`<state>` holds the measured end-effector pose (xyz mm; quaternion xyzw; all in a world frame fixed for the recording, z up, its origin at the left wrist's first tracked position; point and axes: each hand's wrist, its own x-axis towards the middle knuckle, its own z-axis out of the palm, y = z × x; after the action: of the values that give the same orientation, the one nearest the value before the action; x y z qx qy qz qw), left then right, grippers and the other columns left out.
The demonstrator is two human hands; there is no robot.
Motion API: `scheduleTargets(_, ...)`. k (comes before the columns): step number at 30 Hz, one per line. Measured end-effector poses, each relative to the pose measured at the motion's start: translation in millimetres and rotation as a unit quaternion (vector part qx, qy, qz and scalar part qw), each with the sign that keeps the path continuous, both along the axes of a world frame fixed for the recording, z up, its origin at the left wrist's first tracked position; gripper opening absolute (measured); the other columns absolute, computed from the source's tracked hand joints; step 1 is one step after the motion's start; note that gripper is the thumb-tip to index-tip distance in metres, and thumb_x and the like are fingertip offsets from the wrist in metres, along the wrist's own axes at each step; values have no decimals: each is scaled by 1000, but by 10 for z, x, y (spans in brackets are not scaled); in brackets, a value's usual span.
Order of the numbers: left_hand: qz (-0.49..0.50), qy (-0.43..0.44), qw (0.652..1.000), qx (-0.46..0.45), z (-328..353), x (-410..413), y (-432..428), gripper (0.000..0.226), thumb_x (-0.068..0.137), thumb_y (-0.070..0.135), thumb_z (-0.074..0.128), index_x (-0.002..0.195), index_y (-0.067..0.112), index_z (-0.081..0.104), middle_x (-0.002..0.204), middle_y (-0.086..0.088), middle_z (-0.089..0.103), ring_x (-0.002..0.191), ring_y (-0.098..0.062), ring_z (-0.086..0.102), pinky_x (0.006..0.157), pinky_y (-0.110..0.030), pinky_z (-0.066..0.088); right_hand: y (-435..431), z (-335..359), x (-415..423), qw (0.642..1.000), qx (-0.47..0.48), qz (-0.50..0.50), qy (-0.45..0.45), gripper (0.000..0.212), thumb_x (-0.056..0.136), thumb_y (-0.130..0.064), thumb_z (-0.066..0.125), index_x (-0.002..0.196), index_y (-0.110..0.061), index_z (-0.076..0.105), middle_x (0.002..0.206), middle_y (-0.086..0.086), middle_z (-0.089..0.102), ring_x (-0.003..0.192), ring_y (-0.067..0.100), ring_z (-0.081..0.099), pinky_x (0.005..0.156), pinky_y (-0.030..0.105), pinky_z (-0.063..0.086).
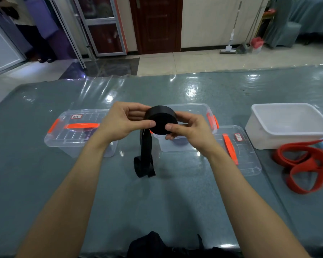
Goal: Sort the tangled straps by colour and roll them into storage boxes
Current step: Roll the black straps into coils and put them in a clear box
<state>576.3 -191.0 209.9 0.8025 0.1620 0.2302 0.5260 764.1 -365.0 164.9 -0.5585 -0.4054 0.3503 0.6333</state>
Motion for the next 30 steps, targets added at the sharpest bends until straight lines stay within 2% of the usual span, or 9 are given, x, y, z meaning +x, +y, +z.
scheduleTargets(4, -5, -5, 996, 91, 228, 39, -5, 41, 76, 33, 97, 114, 39, 81, 105, 9, 84, 101, -12, 81, 93, -22, 62, 64, -34, -107, 995, 37, -13, 96, 40, 92, -1, 80, 131, 0, 72, 118, 15, 79, 74, 34, 79, 77, 35, 65)
scheduleTargets(8, -18, 38, 998, 37, 135, 30, 12, 49, 74, 26, 100, 119, 18, 80, 107, -3, 84, 103, -21, 81, 99, -37, 64, 52, 31, -111, 988, 66, -10, 137, 39, 89, -7, 81, 126, -3, 73, 116, 18, 79, 74, 34, 79, 76, 34, 65)
scheduleTargets(11, -12, 88, 994, 67, 72, 4, 57, 43, 75, 17, 98, 115, 15, 82, 101, -2, 85, 98, -21, 83, 97, -47, 65, -10, 59, -6, 1000, 1, 14, 18, 41, 90, -7, 85, 130, -9, 72, 122, 11, 78, 82, 38, 81, 76, 40, 66)
scheduleTargets(15, -59, 213, 962, 158, 136, 77, 94, 36, 72, 26, 101, 104, 26, 85, 90, 10, 84, 88, -9, 82, 92, -45, 66, -3, 92, 39, 961, -154, 19, -227, 80, 75, -42, 98, 144, -40, 58, 129, -12, 70, 74, 20, 81, 67, 42, 66)
scheduleTargets(20, -101, 283, 932, 202, 208, 176, 129, 31, 65, 39, 90, 95, 30, 84, 85, 14, 83, 85, -4, 80, 89, -48, 65, 67, -29, -144, 948, -133, 28, -287, 56, 88, -39, 87, 136, -41, 57, 101, -10, 76, 70, 11, 78, 73, 47, 66)
scheduleTargets(22, -105, 267, 945, 157, 171, 134, 206, 29, 71, 31, 93, 99, 31, 85, 91, 11, 84, 90, -8, 82, 94, -48, 65, 47, -75, -182, 933, -108, 4, -343, 95, 81, -52, 90, 157, -57, 33, 115, -16, 70, 91, 7, 73, 84, 36, 62)
scheduleTargets(24, -105, 247, 957, 110, 137, 89, 263, 33, 74, 30, 95, 105, 30, 85, 97, 6, 85, 96, -13, 83, 99, -49, 63, 43, -162, -225, 891, -99, -18, -443, 123, 72, -62, 91, 164, -62, 9, 134, -9, 57, 104, 20, 69, 89, 40, 59)
scheduleTargets(27, -106, 255, 956, 95, 121, 79, 293, 35, 74, 34, 95, 107, 34, 85, 99, 7, 85, 97, -14, 82, 102, -49, 62, 78, -226, -267, 828, -53, -81, -552, 109, 75, -57, 89, 165, -45, 29, 145, -2, 44, 92, 24, 67, 69, 46, 63)
scheduleTargets(30, -98, 277, 949, 114, 124, 75, 305, 27, 77, 37, 93, 103, 37, 85, 96, 10, 85, 95, -10, 82, 101, -50, 62, 137, -266, -301, 794, -9, -126, -595, 94, 79, -50, 84, 161, -33, 42, 147, 2, 50, 104, 23, 67, 62, 38, 61)
